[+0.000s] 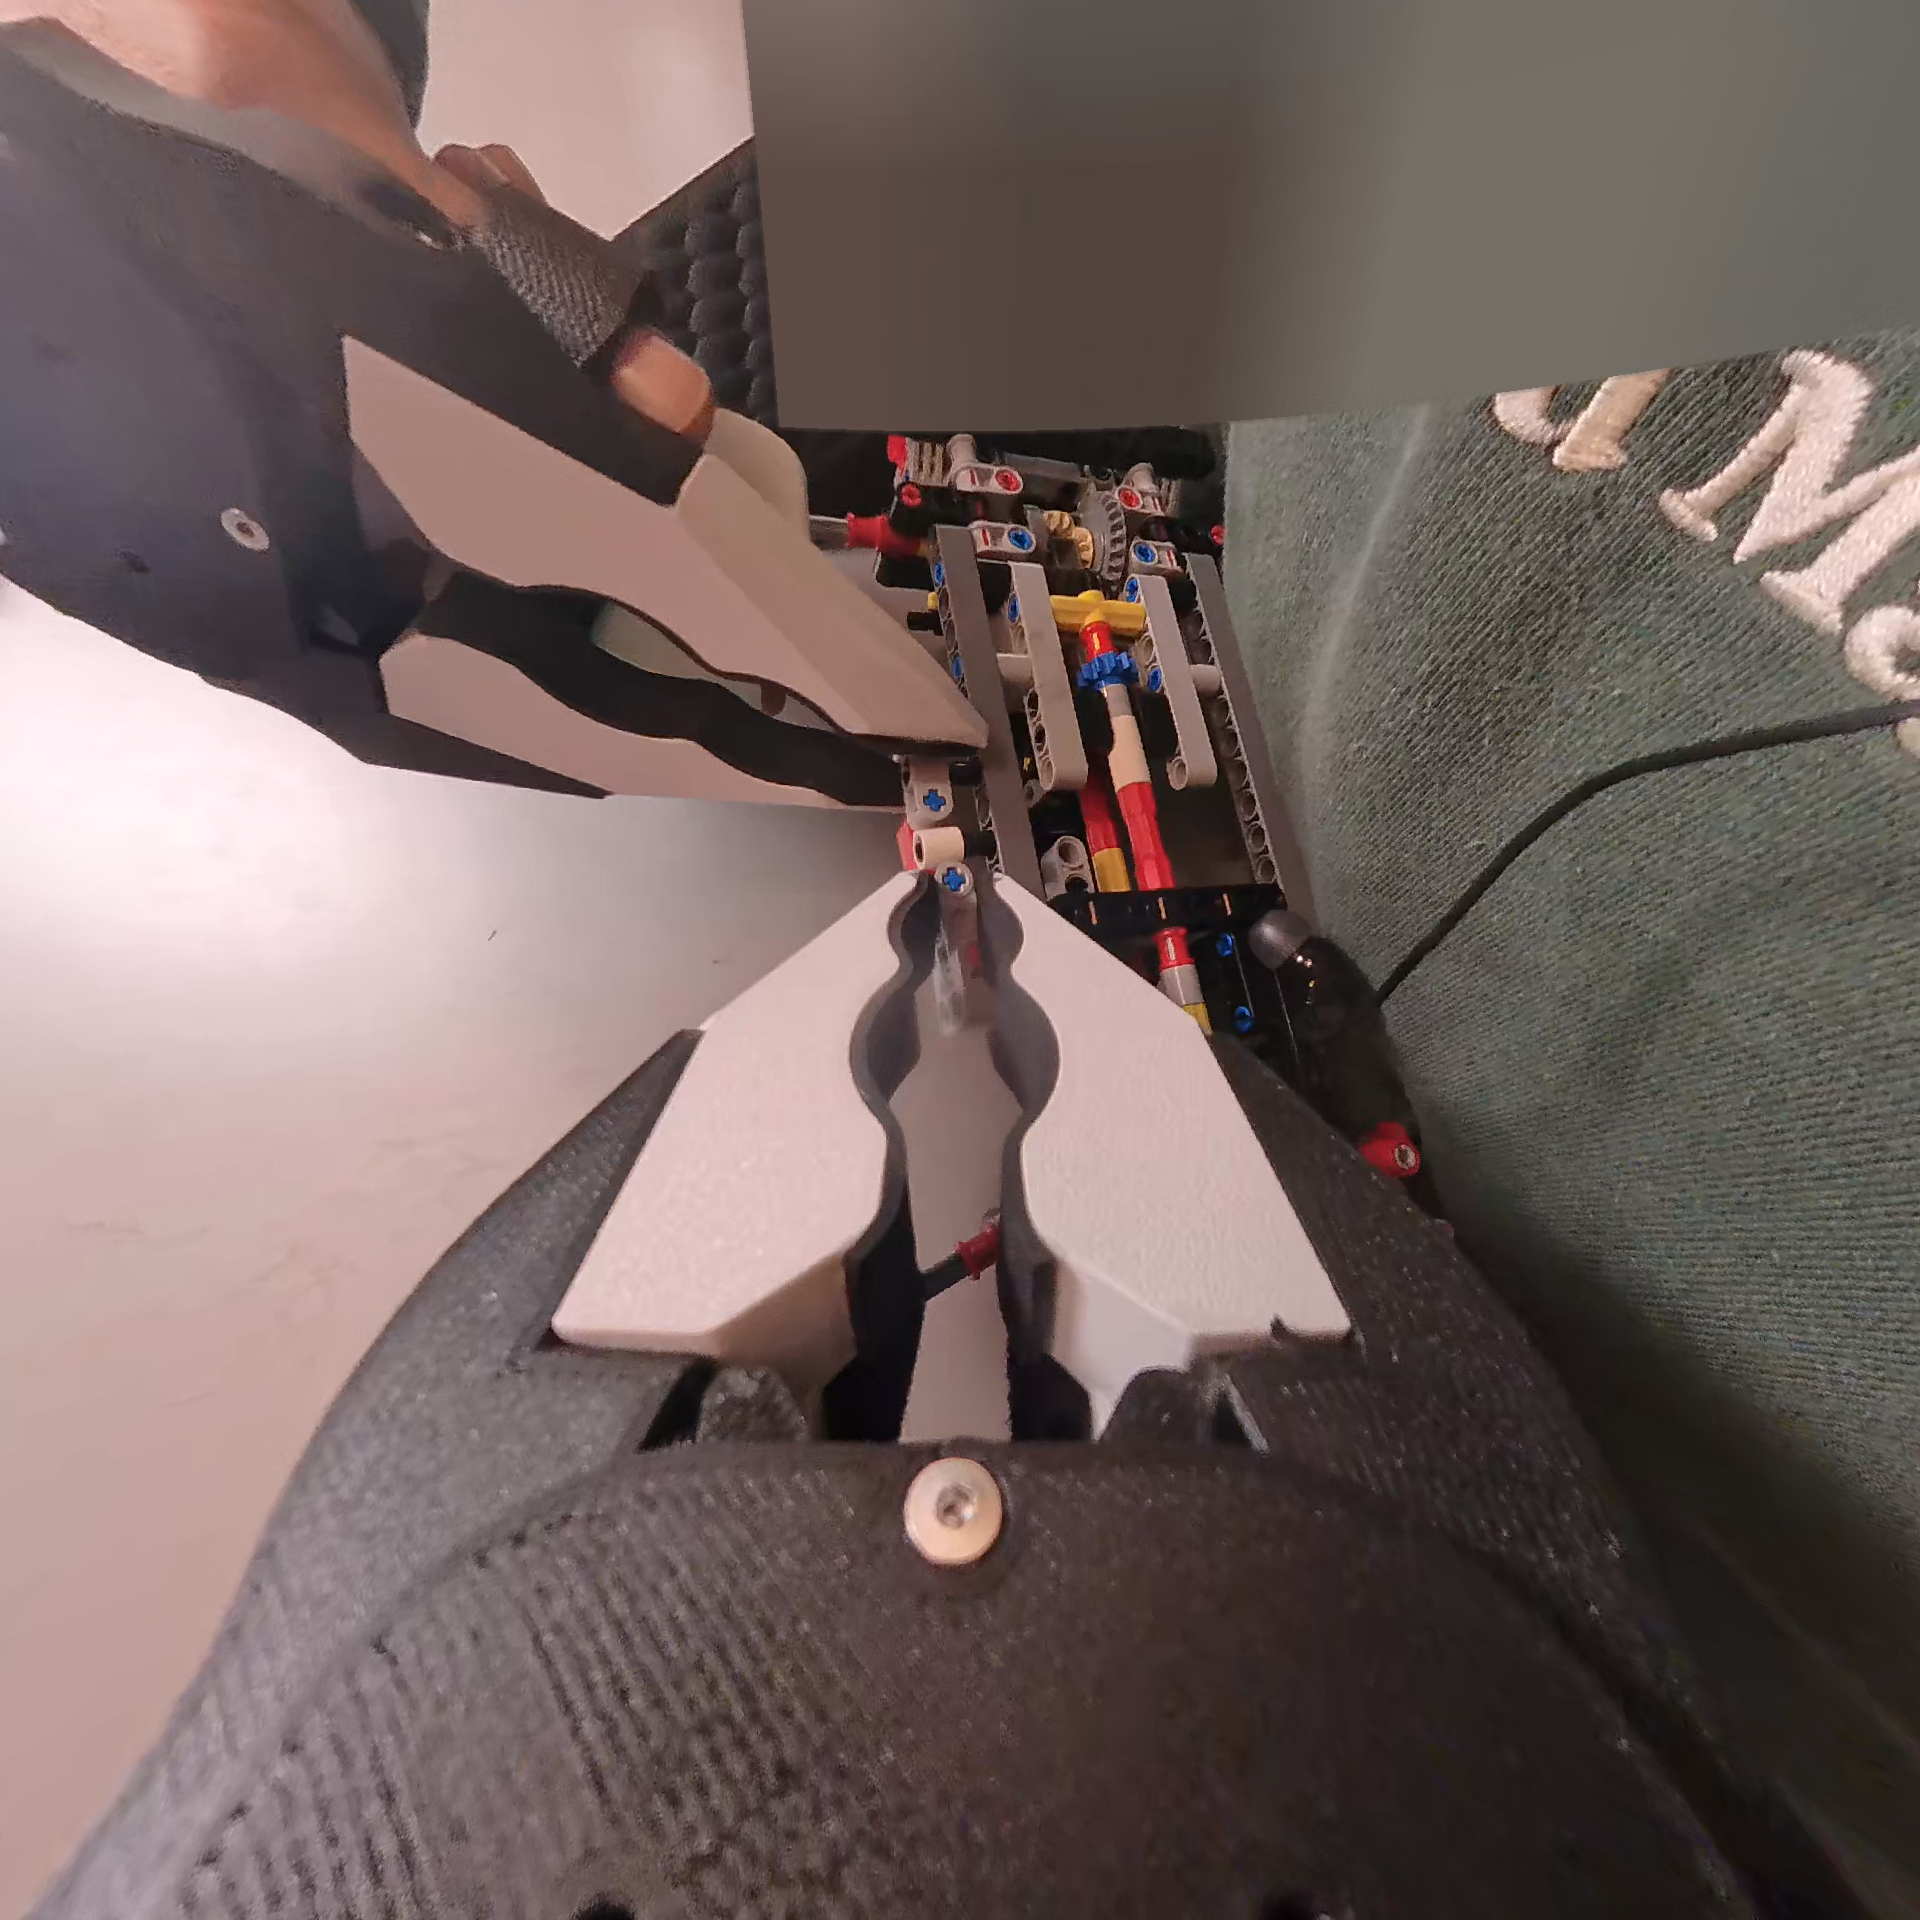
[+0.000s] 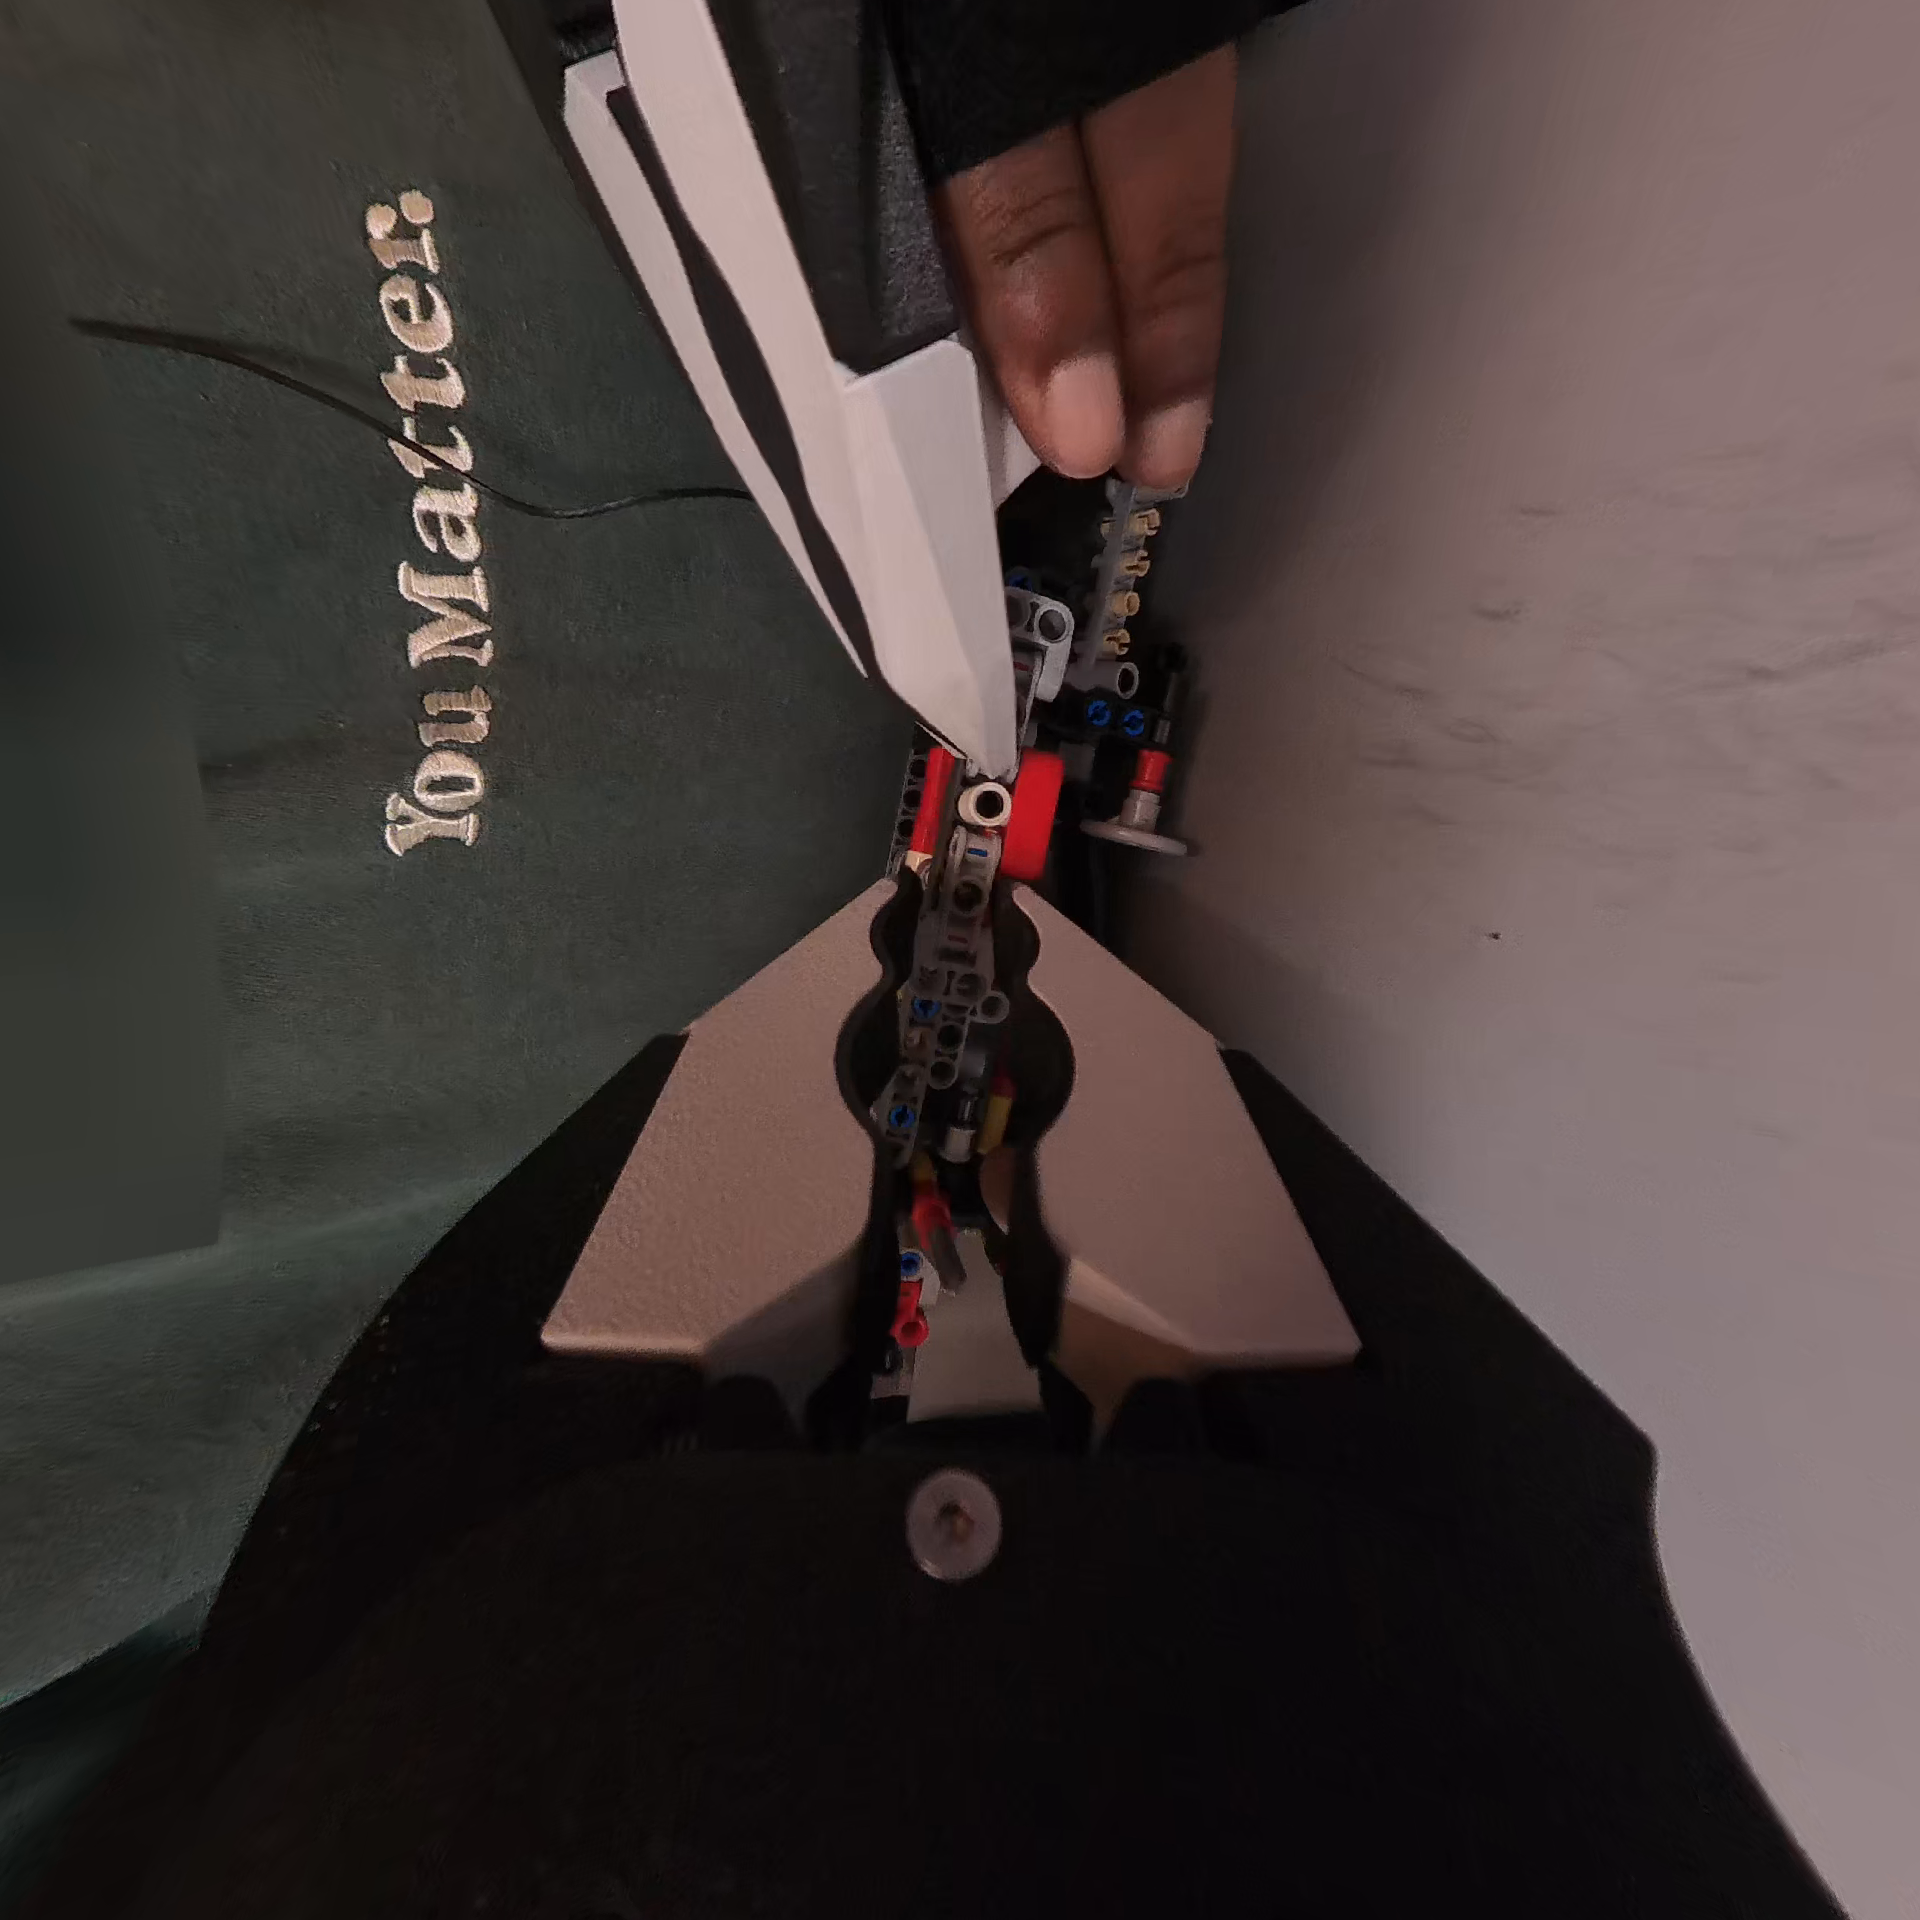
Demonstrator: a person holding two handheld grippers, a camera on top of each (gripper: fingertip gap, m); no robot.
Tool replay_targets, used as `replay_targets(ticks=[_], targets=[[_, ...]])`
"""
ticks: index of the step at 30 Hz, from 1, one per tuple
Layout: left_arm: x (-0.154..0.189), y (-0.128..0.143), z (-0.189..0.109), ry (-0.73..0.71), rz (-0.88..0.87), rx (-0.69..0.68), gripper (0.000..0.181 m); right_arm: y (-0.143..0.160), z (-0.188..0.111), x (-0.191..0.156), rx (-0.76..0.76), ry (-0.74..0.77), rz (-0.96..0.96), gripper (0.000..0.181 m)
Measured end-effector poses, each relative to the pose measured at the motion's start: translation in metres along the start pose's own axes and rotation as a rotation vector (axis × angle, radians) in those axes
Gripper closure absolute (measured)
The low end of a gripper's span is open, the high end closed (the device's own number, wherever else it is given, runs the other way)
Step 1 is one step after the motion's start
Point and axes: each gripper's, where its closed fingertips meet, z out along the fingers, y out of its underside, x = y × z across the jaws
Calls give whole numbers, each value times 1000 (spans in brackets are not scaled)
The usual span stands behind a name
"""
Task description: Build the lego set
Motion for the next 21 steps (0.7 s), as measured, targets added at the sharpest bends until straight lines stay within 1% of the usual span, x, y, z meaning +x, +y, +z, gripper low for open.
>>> replay_targets(ticks=[13,17,21], targets=[[7,-2,1,6,24,10,176,4,7,-3,-68,-10,-24,168],[7,-2,0,46,-22,18,176,2,7,-3,-80,-50,-2,169],[7,-5,-4,135,-122,41,173,-1,5,-3,-77,-80,4,169]])
